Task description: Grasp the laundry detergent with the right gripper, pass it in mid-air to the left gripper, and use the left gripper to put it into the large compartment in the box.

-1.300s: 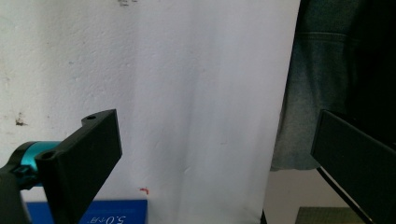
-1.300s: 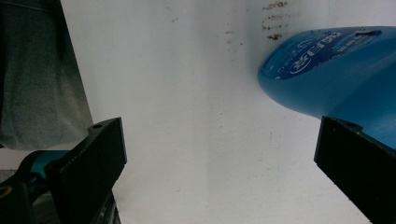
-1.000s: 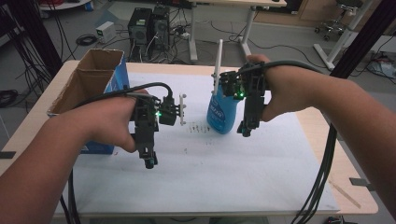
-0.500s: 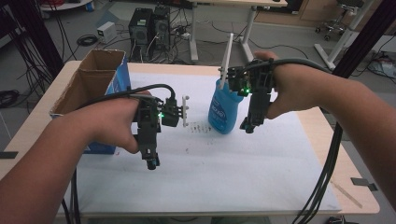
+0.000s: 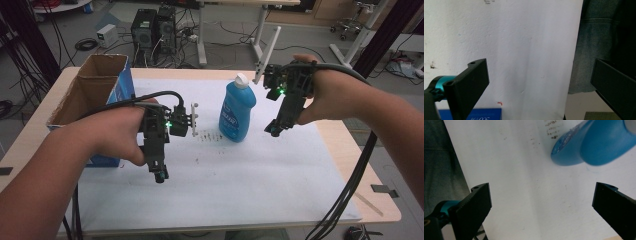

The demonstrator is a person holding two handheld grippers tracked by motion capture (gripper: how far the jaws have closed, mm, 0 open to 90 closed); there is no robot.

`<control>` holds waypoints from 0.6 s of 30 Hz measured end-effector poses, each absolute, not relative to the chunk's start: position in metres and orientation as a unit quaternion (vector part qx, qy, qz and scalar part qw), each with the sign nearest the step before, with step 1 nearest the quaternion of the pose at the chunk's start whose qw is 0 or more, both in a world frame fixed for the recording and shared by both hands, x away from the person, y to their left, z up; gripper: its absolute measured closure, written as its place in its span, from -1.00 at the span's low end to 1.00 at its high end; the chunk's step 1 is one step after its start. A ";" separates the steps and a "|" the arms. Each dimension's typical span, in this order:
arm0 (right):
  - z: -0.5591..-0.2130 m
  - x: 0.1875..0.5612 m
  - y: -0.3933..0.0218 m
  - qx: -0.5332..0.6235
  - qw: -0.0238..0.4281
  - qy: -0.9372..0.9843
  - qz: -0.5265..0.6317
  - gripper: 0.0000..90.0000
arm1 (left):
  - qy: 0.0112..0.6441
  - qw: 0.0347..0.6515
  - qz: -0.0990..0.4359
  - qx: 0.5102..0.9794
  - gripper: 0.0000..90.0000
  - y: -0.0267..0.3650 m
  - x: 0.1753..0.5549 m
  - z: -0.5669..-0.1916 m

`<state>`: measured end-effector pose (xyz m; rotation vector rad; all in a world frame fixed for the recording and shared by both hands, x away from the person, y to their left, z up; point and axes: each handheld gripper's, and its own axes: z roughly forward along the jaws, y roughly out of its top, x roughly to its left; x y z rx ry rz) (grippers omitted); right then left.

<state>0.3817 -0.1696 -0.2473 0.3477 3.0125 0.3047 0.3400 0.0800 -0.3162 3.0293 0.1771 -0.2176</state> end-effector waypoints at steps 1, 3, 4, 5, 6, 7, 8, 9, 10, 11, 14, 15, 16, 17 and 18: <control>-0.249 0.382 -0.174 0.118 0.046 0.986 0.105 -0.97 | 0.059 0.051 -0.071 0.994 -0.96 0.080 0.340 -0.317; -0.251 0.382 -0.179 0.125 0.047 0.985 0.113 -0.97 | 0.057 0.049 -0.073 0.994 -0.96 0.078 0.342 -0.318; -0.255 0.380 -0.191 0.150 0.048 0.979 0.127 -0.97 | 0.055 0.049 -0.074 0.995 -0.96 0.077 0.342 -0.319; -0.256 0.380 -0.196 0.159 0.052 0.977 0.135 -0.97 | 0.054 0.048 -0.074 0.995 -0.96 0.077 0.342 -0.319; -0.257 0.379 -0.200 0.166 0.053 0.974 0.144 -0.97 | 0.053 0.048 -0.075 0.995 -0.96 0.076 0.343 -0.319; -0.259 0.378 -0.205 0.170 0.052 0.972 0.151 -0.97 | 0.052 0.049 -0.075 0.995 -0.96 0.076 0.343 -0.320; -0.260 0.377 -0.209 0.179 0.052 0.970 0.158 -0.97 | 0.053 0.049 -0.075 0.995 -0.96 0.076 0.343 -0.320; -0.262 0.376 -0.212 0.187 0.052 0.967 0.166 -0.97 | 0.053 0.049 -0.077 0.994 -0.96 0.076 0.343 -0.320; -0.264 0.375 -0.215 0.194 0.049 0.965 0.172 -0.97 | 0.055 0.051 -0.077 0.994 -0.96 0.076 0.343 -0.320; -0.266 0.374 -0.218 0.199 0.049 0.962 0.179 -0.97 | 0.056 0.050 -0.079 0.994 -0.96 0.076 0.343 -0.320; -0.274 0.371 -0.225 0.216 0.049 0.954 0.201 -0.97 | 0.057 0.049 -0.080 0.994 -0.96 0.077 0.344 -0.321; -0.277 0.370 -0.228 0.222 0.051 0.951 0.209 -0.97 | 0.058 0.048 -0.079 0.994 -0.96 0.077 0.344 -0.320; -0.280 0.370 -0.229 0.226 0.052 0.949 0.216 -0.97 | 0.058 0.049 -0.081 0.994 -0.96 0.078 0.344 -0.320; -0.283 0.370 -0.231 0.229 0.054 0.946 0.221 -0.97 | 0.056 0.048 -0.080 0.994 -0.96 0.078 0.344 -0.320; -0.285 0.369 -0.232 0.235 0.056 0.944 0.226 -0.97 | 0.058 0.050 -0.079 0.994 -0.96 0.078 0.343 -0.320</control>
